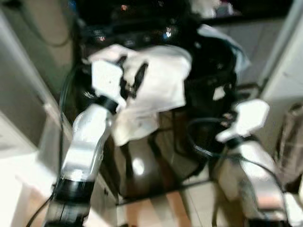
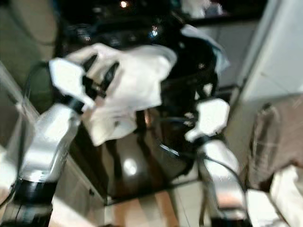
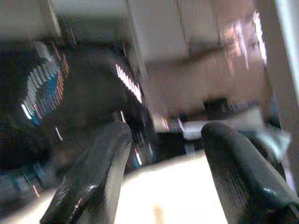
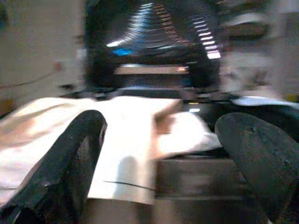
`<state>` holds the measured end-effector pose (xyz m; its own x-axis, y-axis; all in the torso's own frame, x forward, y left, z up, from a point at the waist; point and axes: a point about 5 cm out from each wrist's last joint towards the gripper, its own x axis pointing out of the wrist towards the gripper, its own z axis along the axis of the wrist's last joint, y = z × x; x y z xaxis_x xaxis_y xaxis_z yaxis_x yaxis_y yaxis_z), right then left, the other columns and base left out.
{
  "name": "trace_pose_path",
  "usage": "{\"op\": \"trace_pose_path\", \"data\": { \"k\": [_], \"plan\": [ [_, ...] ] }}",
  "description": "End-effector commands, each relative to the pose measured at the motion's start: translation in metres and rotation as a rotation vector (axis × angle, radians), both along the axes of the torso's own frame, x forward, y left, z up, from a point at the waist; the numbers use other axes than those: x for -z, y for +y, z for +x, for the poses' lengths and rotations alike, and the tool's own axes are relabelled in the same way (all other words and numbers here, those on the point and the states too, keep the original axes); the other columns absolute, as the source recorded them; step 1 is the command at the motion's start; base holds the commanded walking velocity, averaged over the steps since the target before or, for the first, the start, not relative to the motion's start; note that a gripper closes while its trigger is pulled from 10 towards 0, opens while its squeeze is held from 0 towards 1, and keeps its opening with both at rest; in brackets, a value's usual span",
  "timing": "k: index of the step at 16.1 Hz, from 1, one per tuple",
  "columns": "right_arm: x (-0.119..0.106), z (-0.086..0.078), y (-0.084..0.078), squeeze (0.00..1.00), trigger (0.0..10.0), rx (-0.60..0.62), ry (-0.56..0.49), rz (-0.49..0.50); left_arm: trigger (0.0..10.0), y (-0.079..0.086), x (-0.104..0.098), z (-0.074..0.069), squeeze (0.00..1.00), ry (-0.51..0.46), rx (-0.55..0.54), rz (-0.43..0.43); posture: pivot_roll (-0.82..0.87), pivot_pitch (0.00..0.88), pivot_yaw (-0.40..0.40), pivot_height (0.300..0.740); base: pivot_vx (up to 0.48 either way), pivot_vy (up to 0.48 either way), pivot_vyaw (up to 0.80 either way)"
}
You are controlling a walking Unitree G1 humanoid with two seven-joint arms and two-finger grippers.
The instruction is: Clothes washing
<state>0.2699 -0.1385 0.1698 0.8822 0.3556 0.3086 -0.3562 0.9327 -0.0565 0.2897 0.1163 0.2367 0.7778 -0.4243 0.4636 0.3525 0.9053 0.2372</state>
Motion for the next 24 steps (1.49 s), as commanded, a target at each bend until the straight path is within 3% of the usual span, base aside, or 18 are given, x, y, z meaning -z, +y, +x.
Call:
{"op": "trace_pose_path", "data": {
  "k": [1, 4, 6, 8, 17, 20, 24],
  "plan": [
    [0.001, 0.003, 0.005, 0.0, 10.0, -0.033, 0.004, 0.003, 10.0, 0.004, 0.014, -0.004, 0.0, 0.064, -0.032, 0.053, -0.09, 0.0, 0.026, 0.74, 0.0, 0.0, 0.0],
    [-0.003, 0.011, 0.016, 0.0, 10.0, -0.101, 0.013, 0.034, 10.0, 0.01, 0.026, -0.024, 0.0, 0.165, -0.105, 0.019, -0.04, 0.0, -0.007, 0.74, 0.0, 0.0, 0.0],
    [-0.002, 0.005, 0.019, 0.0, 10.0, -0.128, 0.039, 0.059, 10.0, 0.01, 0.028, -0.033, 0.0, 0.211, -0.121, -0.025, -0.03, 0.0, -0.02, 0.74, 0.0, 0.0, 0.0],
    [0.013, 0.002, 0.026, 0.0, 10.0, -0.158, 0.091, 0.056, 10.0, 0.016, 0.029, -0.035, 0.0, 0.242, -0.152, -0.058, -0.02, 0.0, -0.024, 0.74, 0.0, 0.0, 0.0],
    [0.046, 0.037, 0.06, 0.0, 10.0, -0.175, 0.189, 0.077, 10.0, 0.028, 0.022, -0.055, 0.0, 0.297, -0.191, -0.007, 0.1, 0.054, 0.013, 0.74, 0.0, 0.0, 0.0],
    [0.059, 0.052, 0.073, 0.0, 10.0, -0.189, 0.226, 0.038, 10.0, 0.025, 0.034, -0.062, 0.0, 0.368, -0.167, -0.013, 0.11, 0.064, 0.007, 0.74, 0.0, 0.0, 0.0],
    [0.036, 0.073, 0.084, 0.0, 10.0, -0.199, 0.155, 0.034, 10.0, 0.024, 0.034, -0.061, 0.0, 0.373, -0.172, -0.016, 0.11, 0.055, -0.011, 0.74, 0.0, 0.0, 0.0]
  ]
}}
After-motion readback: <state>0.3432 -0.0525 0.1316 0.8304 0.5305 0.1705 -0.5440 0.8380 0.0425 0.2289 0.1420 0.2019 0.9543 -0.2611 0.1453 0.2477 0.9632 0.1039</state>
